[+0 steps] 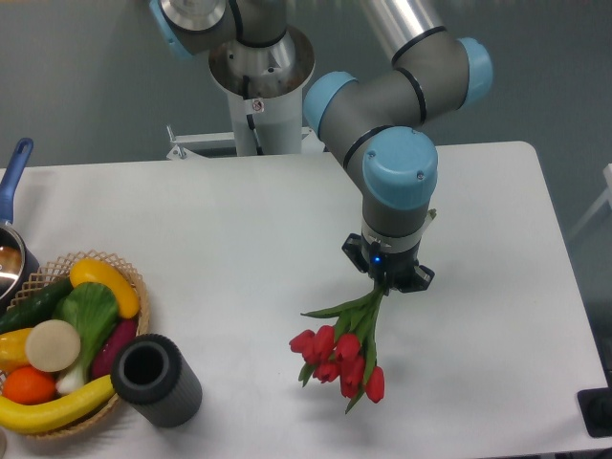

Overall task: Insert the flowers into the vase
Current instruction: 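Carry the red tulip bunch in the gripper over to the black vase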

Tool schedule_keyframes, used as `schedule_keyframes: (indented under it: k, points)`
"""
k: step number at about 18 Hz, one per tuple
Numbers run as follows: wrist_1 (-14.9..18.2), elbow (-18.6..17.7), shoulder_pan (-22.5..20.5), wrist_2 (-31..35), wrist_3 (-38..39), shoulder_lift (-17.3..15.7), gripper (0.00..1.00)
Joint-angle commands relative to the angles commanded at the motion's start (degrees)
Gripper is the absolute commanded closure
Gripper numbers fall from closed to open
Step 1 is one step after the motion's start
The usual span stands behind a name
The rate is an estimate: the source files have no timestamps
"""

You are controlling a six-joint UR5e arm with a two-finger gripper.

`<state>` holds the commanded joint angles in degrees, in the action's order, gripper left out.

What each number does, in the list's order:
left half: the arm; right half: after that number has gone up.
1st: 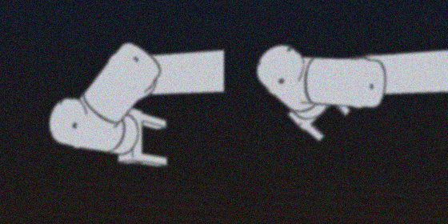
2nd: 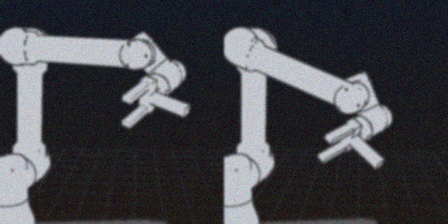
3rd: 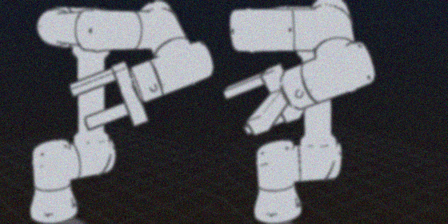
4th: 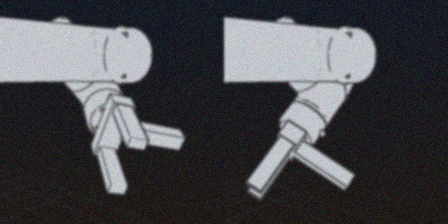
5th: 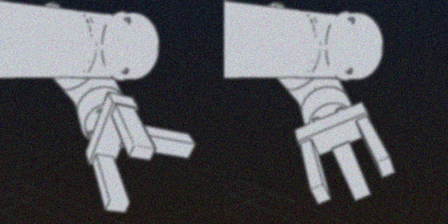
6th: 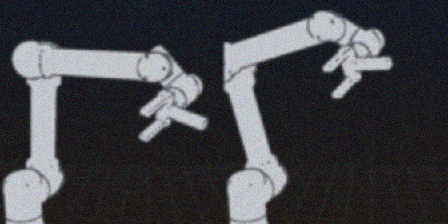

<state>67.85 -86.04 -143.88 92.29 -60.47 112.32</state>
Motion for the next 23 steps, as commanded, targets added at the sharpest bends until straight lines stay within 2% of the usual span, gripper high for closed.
schedule_keyframes:
  k: [6,10,12,15,17,23]
  points:
    - [-0.5,1.7,0.2,-3.2,0.5,-0.1,1.0]
    - [-1.5,1.4,-0.4,-11.5,0.5,-1.6,1.0]
    - [-4.9,0.2,-0.5,-16.2,1.1,-3.2,1.0]
    - [-12.5,-2.1,-1.2,-24.9,6.1,-4.7,1.0]
    - [-15.9,-3.7,-1.1,-28.9,8.3,-5.5,1.0]
    - [-16.7,-4.3,-0.3,-43.9,10.5,-6.2,1.0]
